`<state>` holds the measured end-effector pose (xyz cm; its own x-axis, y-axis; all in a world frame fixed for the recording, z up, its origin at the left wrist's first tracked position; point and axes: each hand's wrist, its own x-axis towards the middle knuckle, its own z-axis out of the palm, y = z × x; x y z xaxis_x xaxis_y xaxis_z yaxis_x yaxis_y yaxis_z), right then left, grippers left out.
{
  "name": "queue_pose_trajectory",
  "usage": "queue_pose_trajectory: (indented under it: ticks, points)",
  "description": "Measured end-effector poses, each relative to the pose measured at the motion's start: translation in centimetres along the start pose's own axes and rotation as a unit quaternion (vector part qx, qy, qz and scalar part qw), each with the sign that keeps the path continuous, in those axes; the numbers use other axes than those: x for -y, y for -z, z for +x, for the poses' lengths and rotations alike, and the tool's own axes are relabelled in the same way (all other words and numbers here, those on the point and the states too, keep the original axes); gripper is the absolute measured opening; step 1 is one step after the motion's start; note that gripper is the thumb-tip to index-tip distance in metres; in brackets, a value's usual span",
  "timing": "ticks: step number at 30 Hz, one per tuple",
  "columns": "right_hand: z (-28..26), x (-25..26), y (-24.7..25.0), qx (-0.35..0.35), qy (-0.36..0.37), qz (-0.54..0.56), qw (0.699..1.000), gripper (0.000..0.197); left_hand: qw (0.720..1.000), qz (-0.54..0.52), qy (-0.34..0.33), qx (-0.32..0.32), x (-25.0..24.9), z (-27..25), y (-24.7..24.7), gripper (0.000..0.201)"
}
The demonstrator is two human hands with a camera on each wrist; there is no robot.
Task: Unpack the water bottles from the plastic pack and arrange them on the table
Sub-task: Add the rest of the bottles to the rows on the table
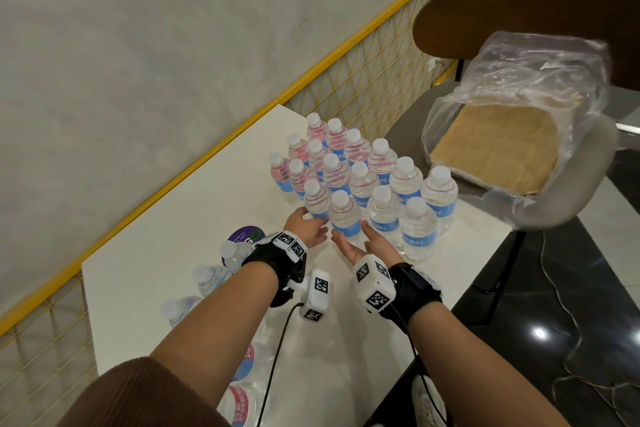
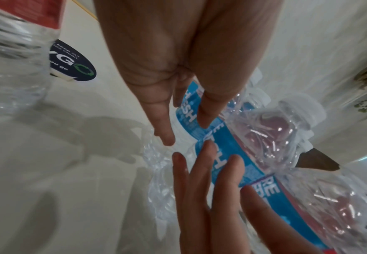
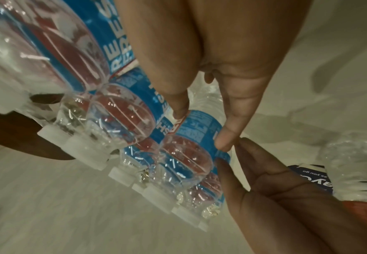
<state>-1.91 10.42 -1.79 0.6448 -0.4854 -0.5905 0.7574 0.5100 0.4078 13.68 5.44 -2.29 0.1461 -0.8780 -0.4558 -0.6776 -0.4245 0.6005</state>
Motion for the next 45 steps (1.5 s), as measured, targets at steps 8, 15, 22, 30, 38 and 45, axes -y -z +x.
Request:
queue_pose_trajectory:
  ticks: [8, 15, 22, 30, 38, 45]
  points:
    - [-0.9, -0.5, -0.9, 0.013, -0.002, 0.027, 1.0, 0.045, 0.999, -0.018, -0.029, -0.031, -0.7, 0.3, -0.3, 0.047]
    - [-0.8, 0.1, -0.9, 0.002, 0.017, 0.101, 0.995, 0.066, 0.937, 0.318, -0.13, 0.061, -1.4, -1.6, 2.2, 0.039]
    - [-1.4, 0.6, -0.3, -0.071, 0.081, -0.153, 0.982, 0.04, 0.933, 0.335, -0.097, 0.088, -2.7, -2.7, 3.1, 0.041]
    - [-1.8, 0.8, -0.3, -0.1, 0.095, -0.244, 0.96, 0.026, 0.899, 0.395, -0.139, 0.128, -2.3, -2.7, 3.5, 0.044]
    - [1.1, -2.0, 2.7, -0.109, 0.051, -0.345, 0.931, 0.038, 0.924, 0.363, -0.057, 0.1, -2.3, -3.8, 7.1, 0.045]
    - [2.8, -9.1, 7.0, -0.112, -0.122, -0.421, 0.892, 0.038, 0.909, 0.413, 0.001, 0.066, 0.0, -5.5, 10.5, 0.048]
